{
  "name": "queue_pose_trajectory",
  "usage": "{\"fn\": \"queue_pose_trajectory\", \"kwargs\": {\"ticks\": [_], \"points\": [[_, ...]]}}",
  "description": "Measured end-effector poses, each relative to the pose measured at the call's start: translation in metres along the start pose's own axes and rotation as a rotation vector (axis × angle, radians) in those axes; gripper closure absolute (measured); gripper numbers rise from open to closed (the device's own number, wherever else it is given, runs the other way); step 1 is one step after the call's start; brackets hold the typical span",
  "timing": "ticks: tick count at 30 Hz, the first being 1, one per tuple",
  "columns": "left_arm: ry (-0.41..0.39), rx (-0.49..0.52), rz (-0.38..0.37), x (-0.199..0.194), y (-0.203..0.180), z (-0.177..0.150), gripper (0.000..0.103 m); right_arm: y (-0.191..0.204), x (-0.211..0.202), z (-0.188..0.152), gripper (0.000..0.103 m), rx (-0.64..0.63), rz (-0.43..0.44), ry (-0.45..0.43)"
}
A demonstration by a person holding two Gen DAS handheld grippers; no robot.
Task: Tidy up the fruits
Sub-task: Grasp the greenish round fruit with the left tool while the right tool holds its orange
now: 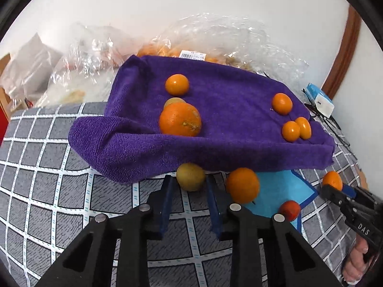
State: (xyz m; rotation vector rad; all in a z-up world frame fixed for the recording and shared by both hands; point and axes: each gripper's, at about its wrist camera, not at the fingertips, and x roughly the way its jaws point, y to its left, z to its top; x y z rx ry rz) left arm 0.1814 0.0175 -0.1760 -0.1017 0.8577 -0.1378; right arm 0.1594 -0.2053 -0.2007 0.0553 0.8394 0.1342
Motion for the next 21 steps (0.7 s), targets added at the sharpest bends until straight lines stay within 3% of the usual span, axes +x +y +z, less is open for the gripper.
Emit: {"fn": "queue_pose_trajectory", "kwargs": {"ticks": [6, 14, 21], "points": [[-0.003, -0.064, -0.078, -0.001, 0.012, 0.003, 0.077, 0.001, 0.001, -0.003, 0.064, -0.012, -0.072, -0.005], [0.003, -0.053, -0.057, -0.001, 0.007, 0.002, 0.077, 0.001, 0.005, -0.003, 0.063, -0.016, -0.099, 0.021], [0.017, -0.115, -0.122, 0.002, 0.018, 0.005, 0.077, 0.002, 0.005, -0.003, 0.063, -0.021, -0.11, 0.017]]}}
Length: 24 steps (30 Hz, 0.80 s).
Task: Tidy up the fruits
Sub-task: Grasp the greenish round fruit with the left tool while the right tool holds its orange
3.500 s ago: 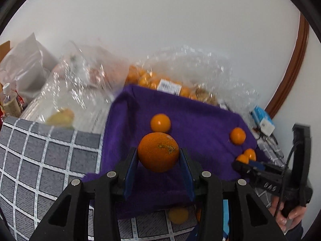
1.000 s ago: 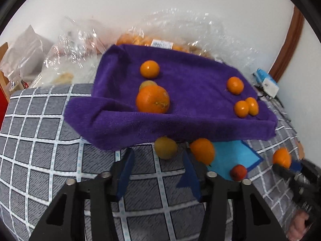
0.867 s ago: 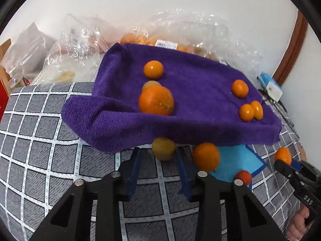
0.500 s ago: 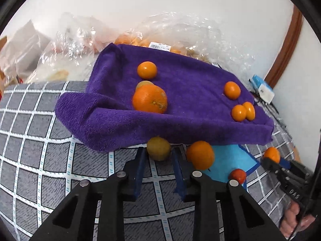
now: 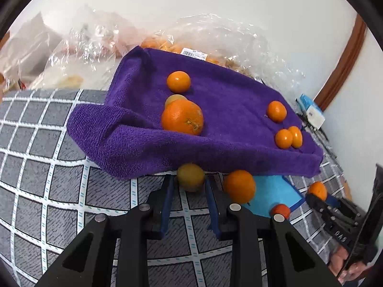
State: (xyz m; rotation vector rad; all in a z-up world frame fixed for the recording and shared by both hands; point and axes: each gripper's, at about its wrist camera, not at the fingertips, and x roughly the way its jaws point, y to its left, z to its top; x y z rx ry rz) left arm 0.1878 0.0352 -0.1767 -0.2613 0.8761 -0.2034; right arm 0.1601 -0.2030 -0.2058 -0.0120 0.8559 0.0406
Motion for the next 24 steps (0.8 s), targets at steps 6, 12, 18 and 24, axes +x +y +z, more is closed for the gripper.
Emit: {"fn": "queue_pose_trajectory", "kwargs": {"ticks": [6, 12, 18, 24], "points": [[-0.013, -0.001, 0.015, -0.002, -0.001, -0.003, 0.081, 0.002, -0.001, -0.001, 0.063, -0.009, -0.008, -0.005], [-0.085, -0.007, 0.017, -0.015, -0.001, -0.004, 0.081, 0.001, -0.003, -0.001, 0.063, -0.005, 0.001, -0.012], [-0.165, 0.021, 0.005, -0.031, -0.008, -0.004, 0.082, 0.001, -0.006, -0.001, 0.064, -0.001, 0.004, -0.026], [-0.202, 0.038, 0.014, -0.04, -0.01, -0.003, 0.091, 0.002, -0.008, -0.002, 0.064, 0.007, 0.034, -0.033]]}}
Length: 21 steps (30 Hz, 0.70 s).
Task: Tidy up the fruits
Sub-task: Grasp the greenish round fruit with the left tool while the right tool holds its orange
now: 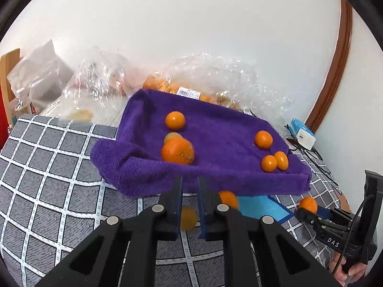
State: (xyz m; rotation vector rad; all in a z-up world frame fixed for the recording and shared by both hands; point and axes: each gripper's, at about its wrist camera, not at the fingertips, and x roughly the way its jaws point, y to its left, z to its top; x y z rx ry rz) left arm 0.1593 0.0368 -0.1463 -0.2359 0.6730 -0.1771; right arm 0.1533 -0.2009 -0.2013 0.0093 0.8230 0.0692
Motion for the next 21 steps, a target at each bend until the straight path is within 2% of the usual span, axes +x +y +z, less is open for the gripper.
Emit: {"fn": "queue_pose_trajectory", "kwargs": {"ticks": [5, 9, 12, 16, 19, 21], "points": [[0.1, -0.024, -0.043, 0.014, 0.003, -0.002, 0.091, -0.005, 0.002, 0.001, 0.064, 0.024, 0.019, 0.008], [0.11, -0.014, -0.08, 0.014, 0.0, -0.005, 0.086, -0.006, 0.003, 0.001, 0.064, 0.033, 0.01, 0.014], [0.098, 0.054, -0.034, 0.014, -0.01, -0.008, 0.083, -0.005, 0.002, 0.0, 0.064, 0.026, 0.011, 0.01], [0.089, 0.104, 0.014, 0.013, -0.017, -0.009, 0.06, -0.007, 0.003, 0.001, 0.064, 0.032, 0.018, 0.013], [0.153, 0.062, 0.044, 0.022, -0.008, -0.009, 0.059, -0.009, 0.003, 0.001, 0.064, 0.041, 0.026, 0.016], [0.189, 0.023, 0.046, 0.028, -0.001, -0.008, 0.061, -0.009, 0.004, 0.001, 0.064, 0.041, 0.024, 0.019]]}}
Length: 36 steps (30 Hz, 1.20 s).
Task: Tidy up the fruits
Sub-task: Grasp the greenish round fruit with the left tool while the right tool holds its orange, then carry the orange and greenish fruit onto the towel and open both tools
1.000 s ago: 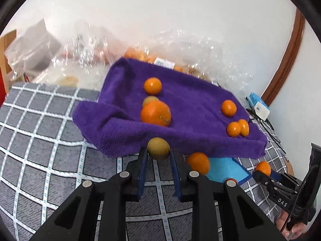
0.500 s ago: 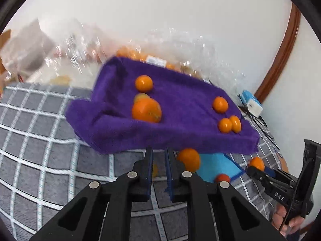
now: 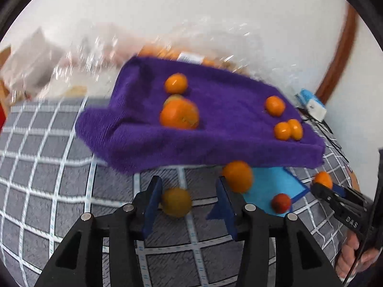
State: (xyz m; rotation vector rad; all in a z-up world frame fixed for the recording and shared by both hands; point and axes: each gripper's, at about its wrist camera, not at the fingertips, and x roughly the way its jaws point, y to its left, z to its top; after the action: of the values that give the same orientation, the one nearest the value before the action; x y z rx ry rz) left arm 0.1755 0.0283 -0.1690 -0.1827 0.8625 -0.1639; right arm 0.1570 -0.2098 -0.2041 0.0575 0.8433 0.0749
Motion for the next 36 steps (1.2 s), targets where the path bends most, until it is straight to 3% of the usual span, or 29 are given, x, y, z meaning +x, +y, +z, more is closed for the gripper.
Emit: {"fn": "queue_pose_trajectory", "kwargs": {"ticks": [4, 11, 23, 36], "points": [[-0.007, -0.013, 0.004, -0.001, 0.005, -0.002, 0.078, 0.004, 0.0, -0.001, 0.064, -0.018, -0.014, -0.006], [-0.067, -0.002, -0.032, -0.013, 0.003, -0.004, 0.078, 0.0, -0.001, -0.001, 0.064, -0.001, -0.005, -0.007], [-0.236, -0.116, -0.099, -0.046, 0.022, 0.004, 0.078, 0.0, -0.009, -0.001, 0.064, -0.002, 0.018, -0.047], [-0.286, -0.188, -0.081, -0.057, 0.037, 0.007, 0.078, 0.005, -0.036, 0.022, 0.064, 0.004, 0.031, -0.107]]}}
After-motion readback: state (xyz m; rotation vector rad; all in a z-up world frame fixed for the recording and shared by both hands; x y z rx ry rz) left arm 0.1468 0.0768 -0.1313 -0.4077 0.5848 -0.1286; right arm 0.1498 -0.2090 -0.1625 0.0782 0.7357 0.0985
